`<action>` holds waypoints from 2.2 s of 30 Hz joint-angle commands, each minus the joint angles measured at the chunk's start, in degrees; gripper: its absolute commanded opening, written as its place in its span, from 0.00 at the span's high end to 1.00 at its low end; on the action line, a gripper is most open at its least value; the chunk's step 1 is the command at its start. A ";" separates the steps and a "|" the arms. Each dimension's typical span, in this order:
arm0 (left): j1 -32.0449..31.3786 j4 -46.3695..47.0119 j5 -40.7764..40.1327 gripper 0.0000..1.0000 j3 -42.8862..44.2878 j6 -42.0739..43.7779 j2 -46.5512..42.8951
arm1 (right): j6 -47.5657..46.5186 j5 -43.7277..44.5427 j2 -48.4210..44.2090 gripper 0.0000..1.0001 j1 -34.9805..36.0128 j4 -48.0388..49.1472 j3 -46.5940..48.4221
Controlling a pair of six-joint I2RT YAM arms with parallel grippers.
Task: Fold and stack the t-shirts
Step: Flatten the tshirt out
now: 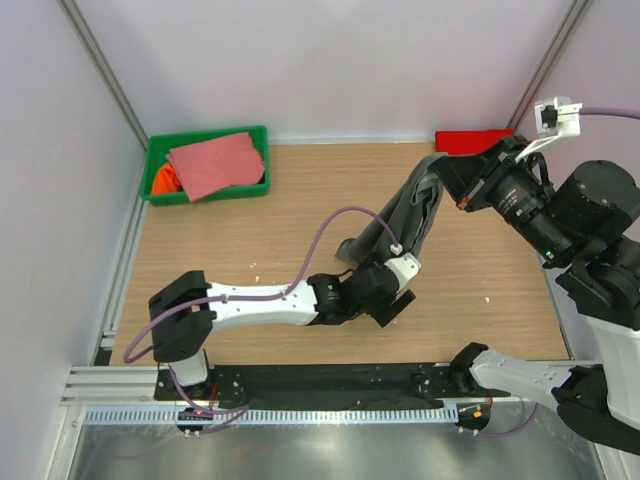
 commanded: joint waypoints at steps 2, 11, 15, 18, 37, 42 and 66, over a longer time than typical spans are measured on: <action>2.41 1.25 -9.68 0.33 4.94 1.41 3.64 | 2.20 0.45 -0.80 0.98 0.26 0.67 3.21; 9.43 -6.92 -13.82 1.00 6.00 2.37 -1.95 | 0.00 7.36 -1.15 0.99 0.26 -3.88 3.12; 16.28 -13.86 -7.95 1.00 8.63 7.73 -10.22 | 1.41 16.52 1.74 0.99 0.26 -7.41 3.56; 25.68 -22.02 -2.58 1.00 15.99 10.37 -13.76 | -1.91 20.21 6.66 0.99 0.26 -6.28 4.09; 36.25 -39.35 -3.13 1.00 21.19 6.12 -32.37 | -5.46 3.01 6.28 0.99 -11.08 6.73 -11.08; 36.16 -42.08 9.19 1.00 -1.59 -8.49 -47.03 | 2.17 -2.01 -7.72 0.99 -10.99 -0.55 -35.34; 44.42 -37.62 11.33 0.37 4.33 -6.77 -11.14 | -1.75 -0.69 19.92 0.49 -20.30 13.76 -43.03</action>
